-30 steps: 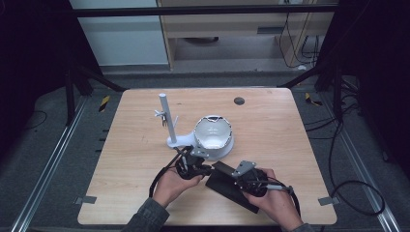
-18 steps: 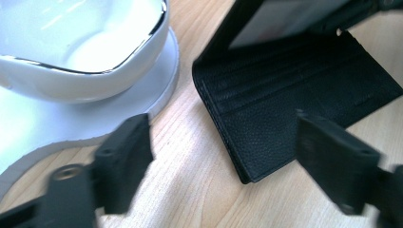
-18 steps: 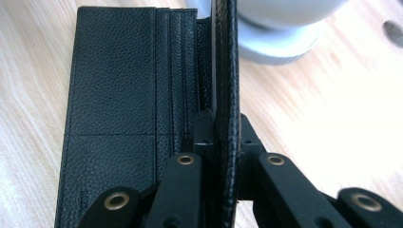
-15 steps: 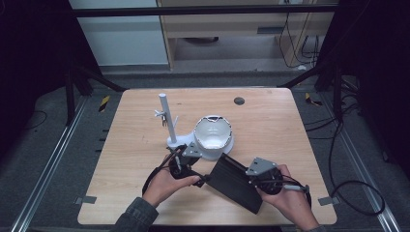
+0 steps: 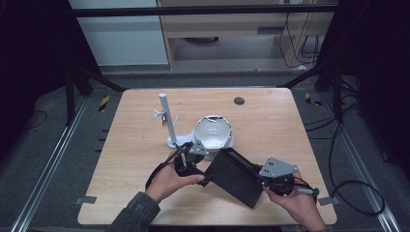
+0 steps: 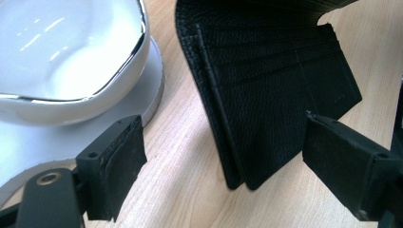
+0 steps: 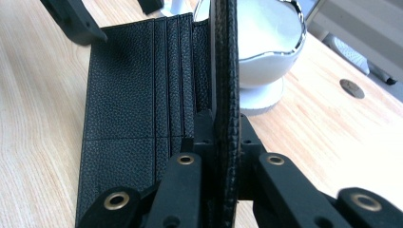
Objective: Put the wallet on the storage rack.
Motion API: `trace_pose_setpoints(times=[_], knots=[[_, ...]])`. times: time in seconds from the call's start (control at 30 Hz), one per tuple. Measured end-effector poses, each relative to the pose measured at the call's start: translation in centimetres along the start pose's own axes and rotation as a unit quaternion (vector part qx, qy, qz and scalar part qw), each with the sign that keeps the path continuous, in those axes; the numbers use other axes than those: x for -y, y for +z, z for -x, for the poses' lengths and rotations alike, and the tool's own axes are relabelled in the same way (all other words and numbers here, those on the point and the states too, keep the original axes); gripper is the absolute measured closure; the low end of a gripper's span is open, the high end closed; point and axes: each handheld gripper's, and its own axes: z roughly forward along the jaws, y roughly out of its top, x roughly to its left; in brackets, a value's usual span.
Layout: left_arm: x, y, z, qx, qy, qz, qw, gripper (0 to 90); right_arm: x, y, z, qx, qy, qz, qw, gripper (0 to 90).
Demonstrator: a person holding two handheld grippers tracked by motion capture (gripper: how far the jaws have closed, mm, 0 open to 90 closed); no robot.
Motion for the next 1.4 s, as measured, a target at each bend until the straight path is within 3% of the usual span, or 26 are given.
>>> trace_pose_setpoints(times=[0.27,0.77,1.07,1.17,1.23,1.4], knots=[[-0.3,-0.2,0.0,0.006,0.003,0.001,1.0,14.0,-0.4,-0.1,-0.1,0.004,-0.002,0.03,0.9995,84.0],[-0.2,-0.1,-0.3,0.013,-0.003,-0.001,0.9999,15.4,-0.9,-0.2,-0.5,-0.002,-0.004,0.053,0.9986,83.9],[-0.4,0.5,-0.3,0.027,0.001,-0.004,0.9996,22.5,-1.0,-0.3,-0.5,-0.002,-0.005,0.061,0.9982,83.9],[-0.5,0.5,-0.4,0.034,0.001,-0.003,0.9994,29.2,-1.0,-0.4,-0.5,-0.001,-0.005,0.064,0.998,83.9],[-0.7,0.4,-0.4,0.047,-0.005,0.003,0.9989,39.2,-1.0,-0.4,-0.5,-0.001,-0.005,0.066,0.9978,83.9],[-1.8,-0.5,-0.3,0.076,-0.005,-0.017,0.997,62.0,-0.8,-0.3,-0.5,-0.011,-0.005,0.065,0.9978,82.4]])
